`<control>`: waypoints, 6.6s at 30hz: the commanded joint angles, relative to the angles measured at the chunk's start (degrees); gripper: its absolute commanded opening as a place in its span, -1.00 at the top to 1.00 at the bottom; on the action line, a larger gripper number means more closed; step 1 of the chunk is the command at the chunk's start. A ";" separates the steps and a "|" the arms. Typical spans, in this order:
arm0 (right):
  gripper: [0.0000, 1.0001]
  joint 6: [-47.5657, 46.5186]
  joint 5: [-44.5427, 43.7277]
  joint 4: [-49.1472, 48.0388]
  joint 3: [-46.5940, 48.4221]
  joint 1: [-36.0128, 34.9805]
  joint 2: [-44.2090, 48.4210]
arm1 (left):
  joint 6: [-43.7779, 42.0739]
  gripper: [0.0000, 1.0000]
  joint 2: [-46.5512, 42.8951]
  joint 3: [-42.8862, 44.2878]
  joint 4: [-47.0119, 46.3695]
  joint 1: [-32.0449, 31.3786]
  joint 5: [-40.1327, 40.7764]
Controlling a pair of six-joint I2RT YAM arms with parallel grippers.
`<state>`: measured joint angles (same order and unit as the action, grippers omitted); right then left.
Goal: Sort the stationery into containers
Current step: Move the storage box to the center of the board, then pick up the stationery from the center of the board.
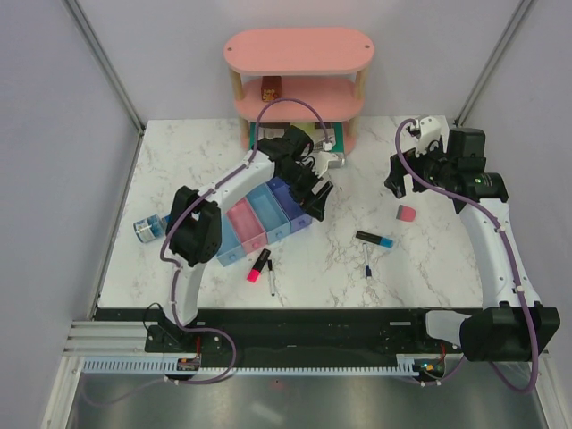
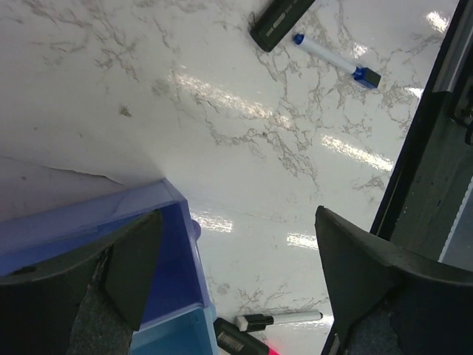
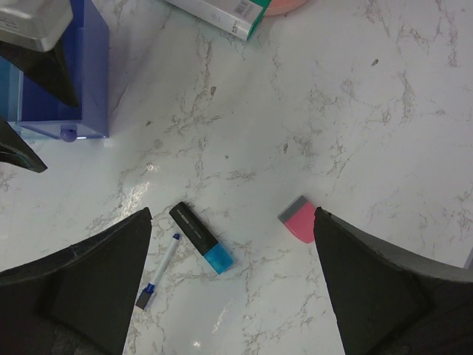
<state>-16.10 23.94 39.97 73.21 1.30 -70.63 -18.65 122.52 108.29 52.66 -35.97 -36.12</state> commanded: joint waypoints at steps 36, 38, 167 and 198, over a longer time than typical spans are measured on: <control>-0.96 1.69 -6.18 -11.22 27.42 -27.31 -48.37 | 13.03 -0.76 -37.35 -31.73 -7.75 29.29 21.00; -0.96 1.60 -6.45 -11.31 28.30 -27.75 -48.99 | 12.94 -0.75 -37.70 -33.57 -7.75 29.46 21.70; -0.96 3.27 -32.56 -16.50 30.24 -22.22 -54.18 | 9.34 -0.66 8.88 13.62 -6.26 4.32 28.91; -0.96 -7.97 -28.07 -2.88 9.87 -21.96 -18.77 | -5.07 -0.88 -30.66 -19.13 -0.54 24.52 23.31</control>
<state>-18.37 -5.80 33.82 87.72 -20.88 -96.95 -15.79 100.60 96.51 51.07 -19.16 -6.61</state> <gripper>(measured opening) 0.982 0.929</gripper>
